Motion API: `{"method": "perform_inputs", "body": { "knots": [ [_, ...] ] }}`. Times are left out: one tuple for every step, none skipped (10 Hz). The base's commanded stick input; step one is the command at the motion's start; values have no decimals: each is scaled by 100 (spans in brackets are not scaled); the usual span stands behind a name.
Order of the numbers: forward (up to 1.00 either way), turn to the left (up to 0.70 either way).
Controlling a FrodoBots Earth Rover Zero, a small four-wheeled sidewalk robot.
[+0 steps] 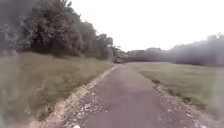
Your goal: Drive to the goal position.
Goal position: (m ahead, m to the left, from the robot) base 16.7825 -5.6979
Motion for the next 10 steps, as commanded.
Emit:
{"method": "perform_inputs", "body": {
  "knots": [
    [70, -13],
    [70, -13],
    [70, -13],
    [70, -12],
    [70, -5],
    [70, 0],
    [70, 0],
    [70, 0],
    [70, 0],
    [70, 0]
  ]
}}
